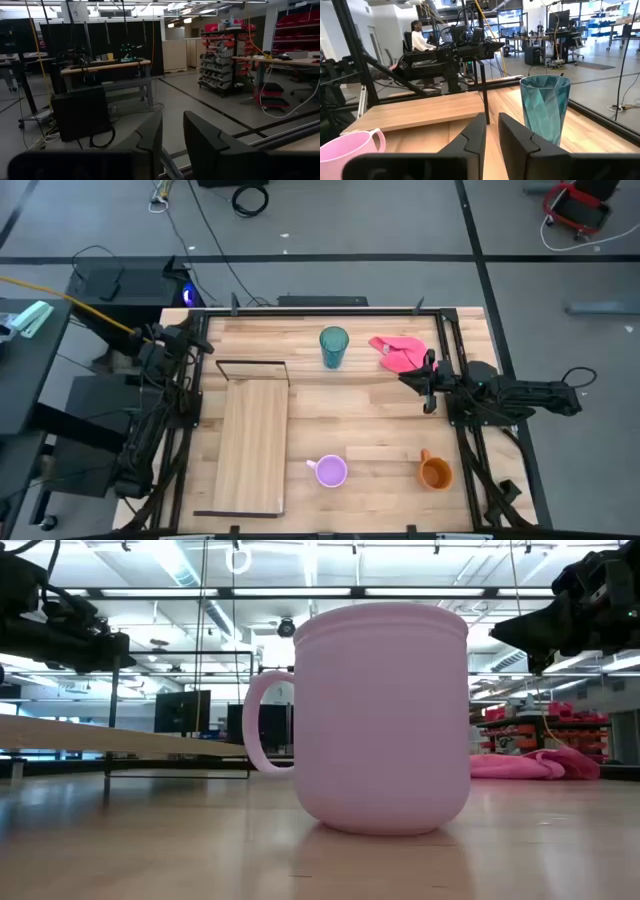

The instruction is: Stack small to large cups/mugs on shelf

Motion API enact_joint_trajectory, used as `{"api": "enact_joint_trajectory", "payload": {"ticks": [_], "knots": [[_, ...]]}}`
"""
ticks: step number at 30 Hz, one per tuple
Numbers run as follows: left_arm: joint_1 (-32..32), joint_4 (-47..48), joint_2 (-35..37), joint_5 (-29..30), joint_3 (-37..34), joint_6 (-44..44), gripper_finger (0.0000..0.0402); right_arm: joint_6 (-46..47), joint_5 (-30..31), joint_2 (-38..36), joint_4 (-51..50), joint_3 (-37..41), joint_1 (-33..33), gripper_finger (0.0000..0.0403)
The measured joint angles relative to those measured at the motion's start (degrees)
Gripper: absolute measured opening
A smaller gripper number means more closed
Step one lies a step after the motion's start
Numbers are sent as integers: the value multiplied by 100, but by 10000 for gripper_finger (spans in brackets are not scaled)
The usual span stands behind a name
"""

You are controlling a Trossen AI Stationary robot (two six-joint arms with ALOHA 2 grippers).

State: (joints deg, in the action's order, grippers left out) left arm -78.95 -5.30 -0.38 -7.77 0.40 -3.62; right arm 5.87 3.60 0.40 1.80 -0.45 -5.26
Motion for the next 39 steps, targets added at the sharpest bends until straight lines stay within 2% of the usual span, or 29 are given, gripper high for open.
{"api": "enact_joint_trajectory", "payload": {"ticks": [39], "knots": [[0, 0, 1, 0, 0, 0, 90, 0, 0, 0, 0, 0, 2, 59]]}}
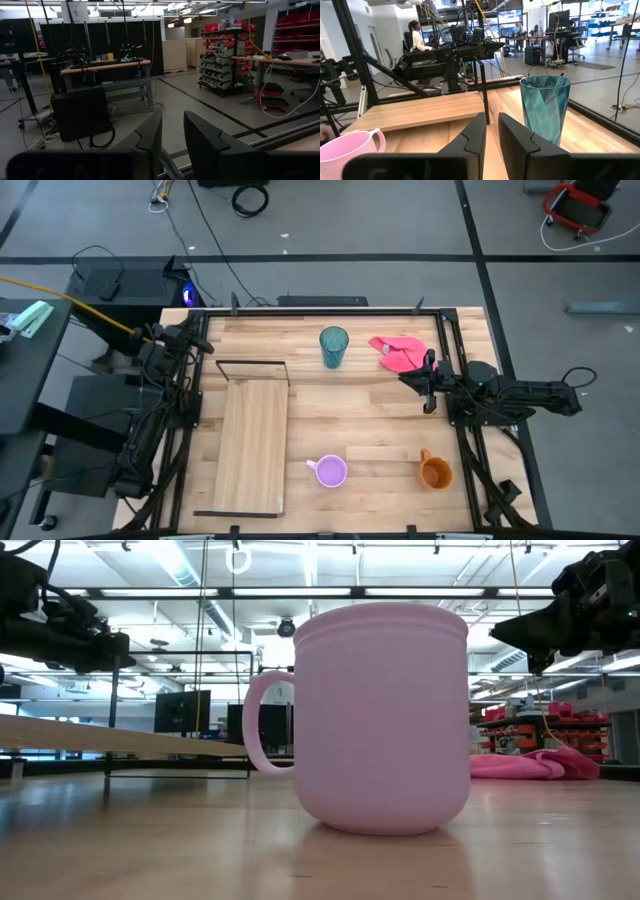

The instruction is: Stack small to large cups/mugs on shelf

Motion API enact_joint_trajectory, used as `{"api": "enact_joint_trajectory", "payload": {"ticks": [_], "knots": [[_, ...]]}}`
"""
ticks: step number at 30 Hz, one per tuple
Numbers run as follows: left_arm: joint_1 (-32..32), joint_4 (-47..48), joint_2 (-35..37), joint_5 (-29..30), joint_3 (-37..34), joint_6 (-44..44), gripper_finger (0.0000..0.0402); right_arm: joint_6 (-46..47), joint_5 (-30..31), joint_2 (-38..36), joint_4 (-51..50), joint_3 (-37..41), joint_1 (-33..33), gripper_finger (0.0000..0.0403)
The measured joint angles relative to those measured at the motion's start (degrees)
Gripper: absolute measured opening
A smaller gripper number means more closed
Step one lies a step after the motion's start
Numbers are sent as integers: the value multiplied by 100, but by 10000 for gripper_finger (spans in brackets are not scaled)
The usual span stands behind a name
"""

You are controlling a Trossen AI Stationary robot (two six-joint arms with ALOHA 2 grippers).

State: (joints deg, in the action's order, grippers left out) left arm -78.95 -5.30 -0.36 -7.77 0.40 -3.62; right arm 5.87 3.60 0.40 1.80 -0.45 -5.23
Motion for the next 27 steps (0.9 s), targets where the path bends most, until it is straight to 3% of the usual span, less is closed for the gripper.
{"api": "enact_joint_trajectory", "payload": {"ticks": [27], "knots": [[0, 0, -1, 0, 0, 0, 86, 2, -2, -2, 0, 0, 0, 59]]}}
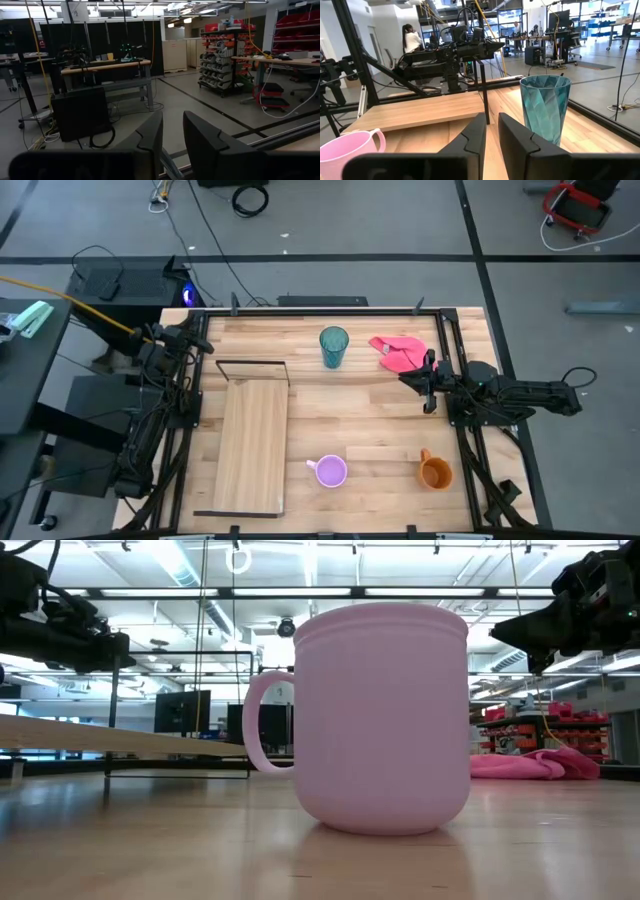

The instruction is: Stack small to large cups/mugs on shelf

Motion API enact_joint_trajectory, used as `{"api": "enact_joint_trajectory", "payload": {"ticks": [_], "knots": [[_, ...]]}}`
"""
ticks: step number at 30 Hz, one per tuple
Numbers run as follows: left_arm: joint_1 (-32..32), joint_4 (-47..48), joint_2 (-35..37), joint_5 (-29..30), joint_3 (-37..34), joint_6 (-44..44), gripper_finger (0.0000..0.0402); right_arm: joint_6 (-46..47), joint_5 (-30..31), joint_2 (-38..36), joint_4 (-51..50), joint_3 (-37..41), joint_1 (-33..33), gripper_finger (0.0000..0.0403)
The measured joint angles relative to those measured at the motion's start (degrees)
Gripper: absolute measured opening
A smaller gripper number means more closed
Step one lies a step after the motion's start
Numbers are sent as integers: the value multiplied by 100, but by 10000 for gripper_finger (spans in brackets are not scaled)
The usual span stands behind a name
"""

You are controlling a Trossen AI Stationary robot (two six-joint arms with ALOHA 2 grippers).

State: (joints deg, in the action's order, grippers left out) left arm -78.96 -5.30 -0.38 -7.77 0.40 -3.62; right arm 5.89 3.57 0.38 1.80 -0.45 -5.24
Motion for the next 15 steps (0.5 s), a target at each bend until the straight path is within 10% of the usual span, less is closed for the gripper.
{"api": "enact_joint_trajectory", "payload": {"ticks": [15], "knots": [[0, 0, -1, 0, -1, 0, 83, 0, 0, 2, 0, 0, -1, 59]]}}
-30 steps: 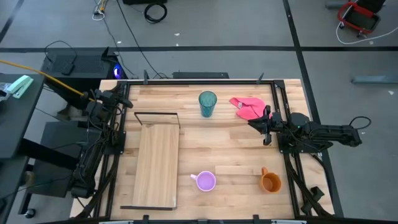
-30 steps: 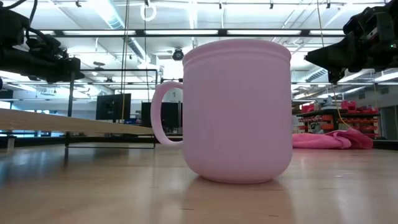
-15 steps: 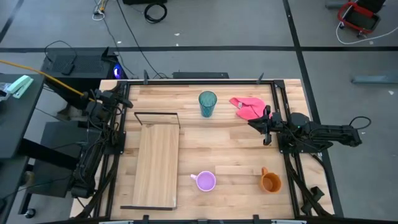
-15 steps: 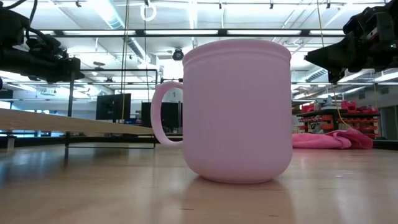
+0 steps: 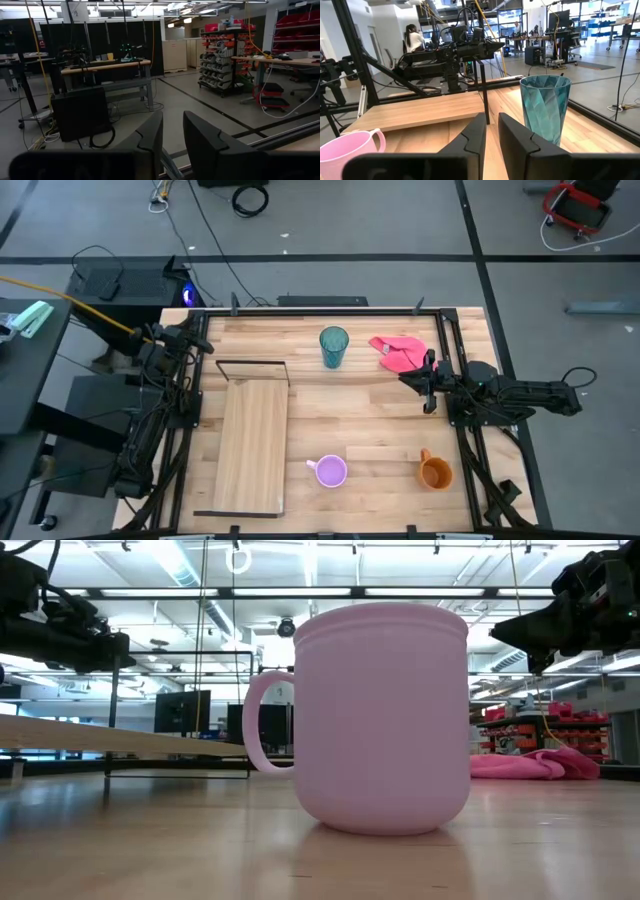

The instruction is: Stack small to large cups/mugs on shelf

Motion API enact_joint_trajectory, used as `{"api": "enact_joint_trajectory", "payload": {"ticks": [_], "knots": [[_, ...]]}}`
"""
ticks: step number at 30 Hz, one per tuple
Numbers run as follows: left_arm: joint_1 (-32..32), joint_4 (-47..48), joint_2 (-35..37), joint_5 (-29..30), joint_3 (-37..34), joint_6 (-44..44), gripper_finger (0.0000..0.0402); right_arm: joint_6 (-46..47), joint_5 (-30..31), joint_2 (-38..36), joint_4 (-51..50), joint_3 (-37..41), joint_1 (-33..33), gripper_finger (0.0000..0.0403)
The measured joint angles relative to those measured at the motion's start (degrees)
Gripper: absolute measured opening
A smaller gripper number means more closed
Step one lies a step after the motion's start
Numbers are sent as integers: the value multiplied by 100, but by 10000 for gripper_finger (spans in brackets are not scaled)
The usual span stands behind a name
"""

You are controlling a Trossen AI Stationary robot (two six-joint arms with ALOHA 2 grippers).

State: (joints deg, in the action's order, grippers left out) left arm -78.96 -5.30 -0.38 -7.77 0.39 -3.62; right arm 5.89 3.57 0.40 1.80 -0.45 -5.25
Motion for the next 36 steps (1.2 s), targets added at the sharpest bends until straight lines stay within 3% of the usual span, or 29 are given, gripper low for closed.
{"api": "enact_joint_trajectory", "payload": {"ticks": [36], "knots": [[2, 0, 2, 0, 0, 0, 85, -2, 0, -2, 1, 0, 1, 59]]}}
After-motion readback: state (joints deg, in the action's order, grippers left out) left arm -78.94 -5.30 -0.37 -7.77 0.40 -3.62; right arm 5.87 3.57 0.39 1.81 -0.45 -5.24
